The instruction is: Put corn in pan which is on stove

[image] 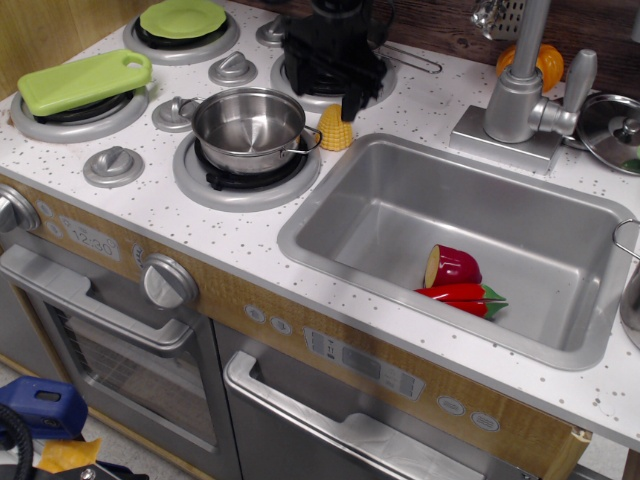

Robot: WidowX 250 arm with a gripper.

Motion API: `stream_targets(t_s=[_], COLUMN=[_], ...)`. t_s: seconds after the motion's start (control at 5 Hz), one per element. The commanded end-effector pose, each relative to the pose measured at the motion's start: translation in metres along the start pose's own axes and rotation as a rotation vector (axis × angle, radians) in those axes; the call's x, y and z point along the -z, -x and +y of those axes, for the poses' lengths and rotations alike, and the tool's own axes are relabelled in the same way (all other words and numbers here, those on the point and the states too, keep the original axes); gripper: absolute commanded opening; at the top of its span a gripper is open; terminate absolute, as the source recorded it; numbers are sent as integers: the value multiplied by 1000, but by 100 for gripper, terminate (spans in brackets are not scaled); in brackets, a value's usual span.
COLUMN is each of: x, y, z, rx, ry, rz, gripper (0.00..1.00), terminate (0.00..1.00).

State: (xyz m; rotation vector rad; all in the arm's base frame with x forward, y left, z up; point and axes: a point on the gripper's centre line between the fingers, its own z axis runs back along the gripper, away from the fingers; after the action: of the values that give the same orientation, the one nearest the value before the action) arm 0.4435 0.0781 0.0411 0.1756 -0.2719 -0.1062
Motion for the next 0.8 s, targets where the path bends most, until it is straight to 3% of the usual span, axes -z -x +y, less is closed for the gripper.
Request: stream_targets(t_s=[0.0,0.4,0.6], x=[-6,17,13], y=[-10,-14,-21], z=[13,17,17], rx=[1,6,15], ry=[26,75,62], rz=[-65,-114,-118], gripper=[100,100,0], terminate=[0,0,0])
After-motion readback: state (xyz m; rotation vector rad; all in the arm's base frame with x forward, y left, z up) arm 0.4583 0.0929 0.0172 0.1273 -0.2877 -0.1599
